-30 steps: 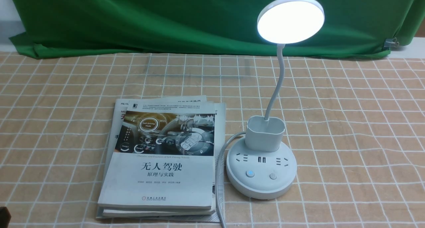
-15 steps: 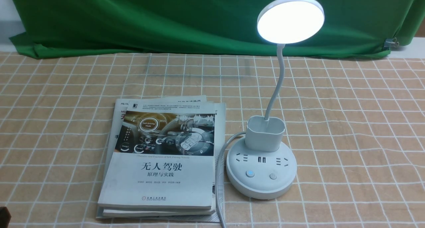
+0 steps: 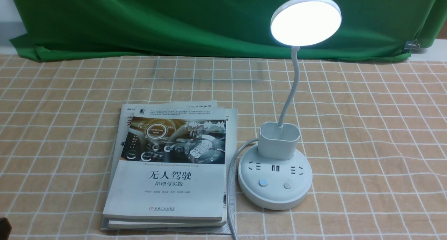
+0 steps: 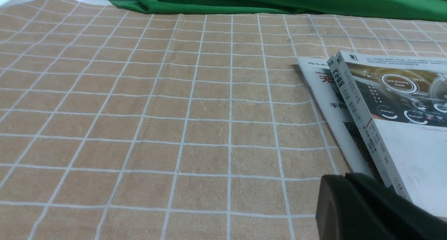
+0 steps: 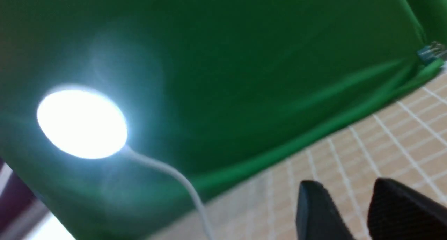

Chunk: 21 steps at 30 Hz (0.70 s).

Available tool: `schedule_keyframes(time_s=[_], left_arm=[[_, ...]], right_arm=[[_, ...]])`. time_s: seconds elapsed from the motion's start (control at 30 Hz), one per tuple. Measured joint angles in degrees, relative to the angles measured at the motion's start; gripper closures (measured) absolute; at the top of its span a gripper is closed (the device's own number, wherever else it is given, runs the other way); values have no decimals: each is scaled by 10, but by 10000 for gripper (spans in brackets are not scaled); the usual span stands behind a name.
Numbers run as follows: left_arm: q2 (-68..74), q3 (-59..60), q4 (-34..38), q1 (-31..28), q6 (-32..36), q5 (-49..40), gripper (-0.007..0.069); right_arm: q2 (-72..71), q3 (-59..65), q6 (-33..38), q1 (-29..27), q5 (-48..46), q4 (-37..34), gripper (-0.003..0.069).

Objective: Turn off the desk lamp on the light coffee tablecloth by hand.
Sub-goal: 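Press the power button on the lamp base to turn the lamp off with the right gripper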

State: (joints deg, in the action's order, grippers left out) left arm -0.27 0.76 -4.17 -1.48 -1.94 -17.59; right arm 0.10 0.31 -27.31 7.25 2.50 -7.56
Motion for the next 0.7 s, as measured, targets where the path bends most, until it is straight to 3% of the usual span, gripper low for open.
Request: schedule_keyframes(time_s=[0.17, 0.27, 0.4, 0.7], left_arm=[[0, 0, 0, 0, 0, 0, 619], [0, 0, 0, 0, 0, 0, 619], [0, 0, 0, 0, 0, 0, 619], [0, 0, 0, 0, 0, 0, 619]], right_arm=[[0, 0, -26, 0, 17, -2, 445], [17, -22, -13, 3, -56, -3, 516], [96, -126, 72, 25, -175, -3, 593], [397, -346, 257, 63, -443, -3, 603]])
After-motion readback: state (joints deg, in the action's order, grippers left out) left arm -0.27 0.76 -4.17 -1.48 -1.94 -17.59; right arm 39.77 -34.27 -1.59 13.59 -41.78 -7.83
